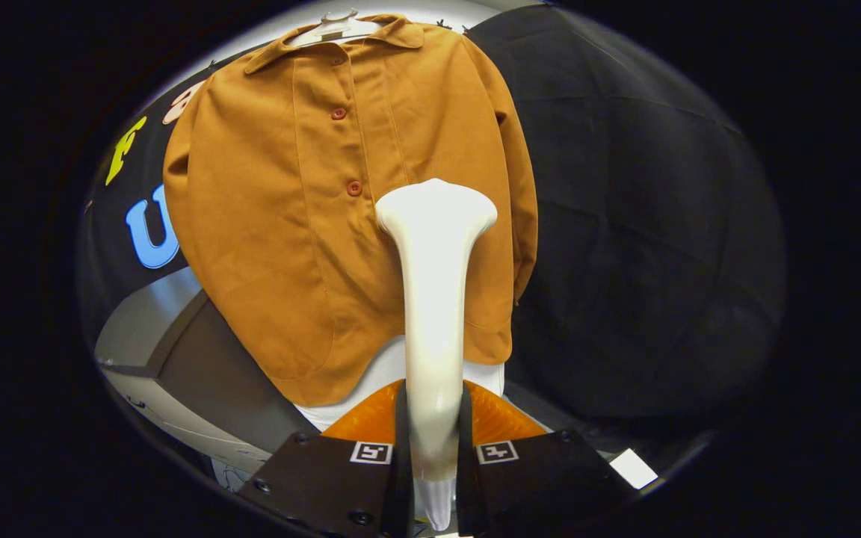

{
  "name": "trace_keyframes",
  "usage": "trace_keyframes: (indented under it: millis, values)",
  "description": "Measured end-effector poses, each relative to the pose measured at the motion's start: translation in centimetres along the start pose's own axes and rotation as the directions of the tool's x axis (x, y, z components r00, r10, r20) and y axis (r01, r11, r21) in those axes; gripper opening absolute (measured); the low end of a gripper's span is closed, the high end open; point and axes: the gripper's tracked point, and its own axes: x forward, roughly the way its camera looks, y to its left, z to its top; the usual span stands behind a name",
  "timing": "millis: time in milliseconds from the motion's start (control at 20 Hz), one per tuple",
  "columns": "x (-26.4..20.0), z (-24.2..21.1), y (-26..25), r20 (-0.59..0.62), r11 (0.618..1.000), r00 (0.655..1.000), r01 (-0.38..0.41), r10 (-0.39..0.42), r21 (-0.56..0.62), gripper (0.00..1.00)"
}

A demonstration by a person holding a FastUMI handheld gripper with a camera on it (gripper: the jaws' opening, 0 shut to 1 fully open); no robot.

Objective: Iron the clothes twice with a garment steamer, once on the left side and once on the right side.

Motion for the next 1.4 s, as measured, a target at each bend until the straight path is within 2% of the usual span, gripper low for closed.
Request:
trace_keyframes:
  millis: [350, 600, 800, 1050, 1400]
  values:
    - [-1.2, -4.4, -1.0, -0.094, 0.998, 0.994, 0.056, -0.055, 0.008, 0.26]
    - [-2.9, -4.9, 0.2, -0.073, 0.999, 0.996, 0.046, -0.045, 0.015, 0.26]
    - [-4.6, -2.1, 1.2, 0.010, 0.999, 0.999, 0.047, -0.047, 0.011, 0.26]
    - [-7.5, 3.8, 2.7, 0.136, 1.000, 0.990, 0.027, -0.028, 0.011, 0.26]
    - [-12.1, 11.0, 8.1, 0.269, 0.998, 0.961, -0.059, 0.067, -0.039, 0.26]
